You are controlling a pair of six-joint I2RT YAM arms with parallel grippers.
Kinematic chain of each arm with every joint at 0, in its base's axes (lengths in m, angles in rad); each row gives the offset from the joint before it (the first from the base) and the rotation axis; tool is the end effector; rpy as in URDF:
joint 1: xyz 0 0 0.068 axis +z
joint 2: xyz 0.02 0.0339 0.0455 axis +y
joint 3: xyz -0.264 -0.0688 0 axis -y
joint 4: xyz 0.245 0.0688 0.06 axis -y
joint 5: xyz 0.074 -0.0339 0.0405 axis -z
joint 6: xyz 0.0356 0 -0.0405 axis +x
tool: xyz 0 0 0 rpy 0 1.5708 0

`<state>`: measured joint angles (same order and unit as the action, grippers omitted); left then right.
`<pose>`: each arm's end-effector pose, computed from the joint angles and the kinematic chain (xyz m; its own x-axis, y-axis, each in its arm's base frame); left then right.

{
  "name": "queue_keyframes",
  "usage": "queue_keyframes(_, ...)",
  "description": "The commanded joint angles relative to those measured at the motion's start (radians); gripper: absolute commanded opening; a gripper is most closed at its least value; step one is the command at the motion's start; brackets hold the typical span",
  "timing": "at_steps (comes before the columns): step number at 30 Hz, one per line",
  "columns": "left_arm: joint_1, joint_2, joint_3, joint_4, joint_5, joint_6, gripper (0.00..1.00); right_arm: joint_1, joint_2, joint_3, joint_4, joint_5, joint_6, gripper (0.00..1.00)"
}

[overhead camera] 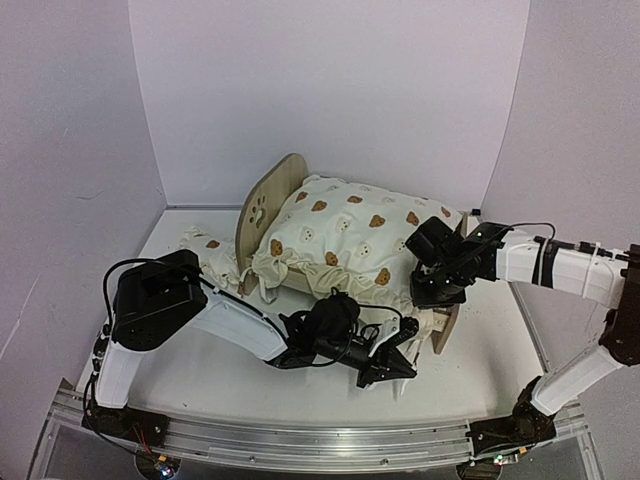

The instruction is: Set up the pet bed

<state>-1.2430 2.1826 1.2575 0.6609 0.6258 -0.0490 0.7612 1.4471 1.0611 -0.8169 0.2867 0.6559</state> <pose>0.1304 -0.4481 0.1432 -0.1305 0.2604 -0.9567 0.9441 -0.2619 -0.2001 0.2067 0.1830 0.2379 -0.8940 -0.0438 -0.4459 -0.0540 0.9985 0.0102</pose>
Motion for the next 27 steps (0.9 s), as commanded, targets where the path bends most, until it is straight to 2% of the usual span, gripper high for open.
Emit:
queue_keyframes(1, -0.01, -0.008, 0.045, 0.01, 0.03, 0.023, 0.0, 0.013, 0.012, 0.023, -0.079, 0.109, 0.063, 0.06)
queue_keyframes(4, -0.01, -0.004, 0.043, 0.007, 0.019, 0.03, 0.0, 0.014, -0.048, -0.021, -0.169, 0.167, 0.096, 0.0)
queue_keyframes(7, -0.009, 0.0, 0.038, 0.003, 0.012, 0.033, 0.0, 0.014, -0.089, -0.037, -0.257, 0.219, 0.129, 0.0)
queue_keyframes(11, -0.01, -0.006, 0.023, -0.012, -0.003, 0.047, 0.0, 0.013, -0.101, -0.009, -0.247, 0.267, 0.131, 0.0)
queue_keyframes(17, -0.01, -0.022, 0.005, -0.044, -0.034, 0.074, 0.0, 0.012, -0.006, 0.126, -0.002, 0.029, 0.118, 0.0)
queue_keyframes(20, -0.009, -0.021, 0.007, -0.05, -0.049, 0.074, 0.0, 0.005, 0.046, 0.196, 0.088, -0.065, 0.225, 0.09)
queue_keyframes(22, -0.01, -0.017, 0.011, -0.053, -0.057, 0.075, 0.0, -0.004, 0.058, 0.186, 0.217, -0.176, 0.285, 0.27)
queue_keyframes(23, -0.009, -0.015, 0.013, -0.053, -0.059, 0.076, 0.0, -0.017, 0.062, 0.173, 0.296, -0.234, 0.307, 0.32)
queue_keyframes(27, -0.01, -0.011, 0.019, -0.056, -0.051, 0.083, 0.0, -0.048, 0.065, 0.191, 0.284, -0.277, 0.233, 0.49)
